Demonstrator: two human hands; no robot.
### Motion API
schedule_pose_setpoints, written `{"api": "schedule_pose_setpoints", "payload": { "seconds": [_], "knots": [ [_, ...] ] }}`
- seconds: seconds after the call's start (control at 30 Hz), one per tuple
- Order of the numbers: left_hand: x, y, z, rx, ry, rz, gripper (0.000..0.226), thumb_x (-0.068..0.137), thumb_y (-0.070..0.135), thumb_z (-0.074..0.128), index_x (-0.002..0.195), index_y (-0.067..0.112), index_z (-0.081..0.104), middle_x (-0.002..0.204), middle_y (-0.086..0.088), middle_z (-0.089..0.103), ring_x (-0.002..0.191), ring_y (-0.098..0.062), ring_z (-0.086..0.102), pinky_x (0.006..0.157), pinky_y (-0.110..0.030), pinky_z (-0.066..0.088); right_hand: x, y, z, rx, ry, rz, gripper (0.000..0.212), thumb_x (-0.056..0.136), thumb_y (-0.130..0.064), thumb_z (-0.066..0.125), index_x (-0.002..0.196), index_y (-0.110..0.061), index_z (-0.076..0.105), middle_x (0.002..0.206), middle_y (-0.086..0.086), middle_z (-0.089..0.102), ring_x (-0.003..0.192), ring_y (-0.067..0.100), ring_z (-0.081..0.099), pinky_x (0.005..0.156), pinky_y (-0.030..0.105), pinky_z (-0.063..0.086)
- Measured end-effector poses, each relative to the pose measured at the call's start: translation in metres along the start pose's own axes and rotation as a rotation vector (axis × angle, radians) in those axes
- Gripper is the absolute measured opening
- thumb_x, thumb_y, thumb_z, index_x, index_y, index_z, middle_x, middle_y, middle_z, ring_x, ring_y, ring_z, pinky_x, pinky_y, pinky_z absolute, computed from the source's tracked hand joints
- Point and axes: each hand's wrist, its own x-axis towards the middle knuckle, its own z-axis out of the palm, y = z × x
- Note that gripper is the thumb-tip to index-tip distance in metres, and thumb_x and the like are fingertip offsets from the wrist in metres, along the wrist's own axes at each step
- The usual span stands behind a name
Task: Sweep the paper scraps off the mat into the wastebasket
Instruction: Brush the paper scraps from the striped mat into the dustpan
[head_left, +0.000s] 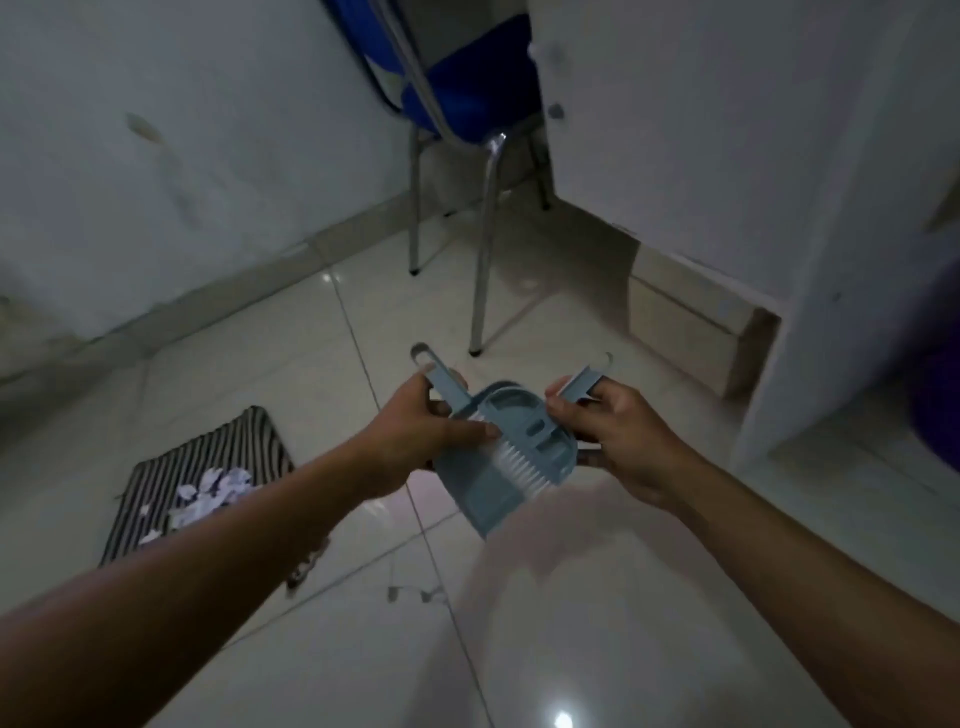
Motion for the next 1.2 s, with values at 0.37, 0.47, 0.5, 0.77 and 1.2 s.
{"api": "schedule_pose_setpoints", "payload": {
  "seconds": [0.37, 0.47, 0.5, 0.77, 1.2],
  "knots": [
    [-0.050, -0.169, -0.124, -0.315, 0.107, -0.225, 0.047, 0.091, 0.021, 0.074, 0.131, 0.025, 0.048, 0.112, -0.007, 0.074, 0.096, -0.023, 0.074, 0.072, -0.045, 0.063, 0.011, 0.047, 0.113, -0.327, 0.024, 0.192, 0.017, 0.090, -0.014, 0.066, 0.104, -0.004, 0.064, 0.095, 0.019, 0.073, 0.080, 0.030, 0.070, 0.073, 0.043, 0.058],
    [-0.055, -0.214, -0.171, -0.403, 0.186, -0.237, 0.036, 0.095, 0.023, 0.071, 0.123, 0.025, 0.049, 0.109, -0.002, 0.072, 0.094, -0.021, 0.072, 0.074, -0.047, 0.063, 0.029, 0.046, 0.163, -0.439, -0.006, 0.201, 0.016, 0.089, -0.014, 0.067, 0.102, -0.005, 0.065, 0.093, 0.018, 0.073, 0.079, 0.030, 0.069, 0.070, 0.040, 0.057],
    [-0.054, -0.226, -0.188, -0.422, 0.225, -0.239, 0.035, 0.096, 0.025, 0.070, 0.123, 0.023, 0.048, 0.109, -0.003, 0.071, 0.093, -0.022, 0.071, 0.074, -0.048, 0.063, 0.037, 0.045, 0.181, -0.479, -0.023, 0.201, 0.016, 0.089, -0.014, 0.067, 0.102, -0.006, 0.065, 0.093, 0.018, 0.073, 0.079, 0.030, 0.069, 0.071, 0.041, 0.058],
    [-0.055, -0.265, -0.299, -0.567, 0.429, -0.284, 0.035, 0.100, 0.037, 0.062, 0.131, 0.027, 0.049, 0.112, -0.004, 0.066, 0.092, -0.023, 0.066, 0.056, -0.033, 0.058, 0.113, 0.016, 0.341, -0.894, -0.262, 0.140, 0.016, 0.089, -0.020, 0.067, 0.105, -0.019, 0.062, 0.092, 0.005, 0.073, 0.082, 0.021, 0.072, 0.076, 0.039, 0.058],
    [-0.057, -0.335, -0.399, -0.386, 0.669, -0.391, 0.027, 0.097, 0.030, 0.068, 0.117, 0.015, 0.057, 0.106, -0.007, 0.067, 0.091, -0.020, 0.065, 0.066, -0.032, 0.054, 0.233, 0.134, 0.451, -1.214, -0.635, -0.190, 0.015, 0.091, -0.031, 0.063, 0.105, -0.024, 0.064, 0.099, 0.000, 0.070, 0.089, 0.018, 0.066, 0.080, 0.040, 0.055]
  ]
}}
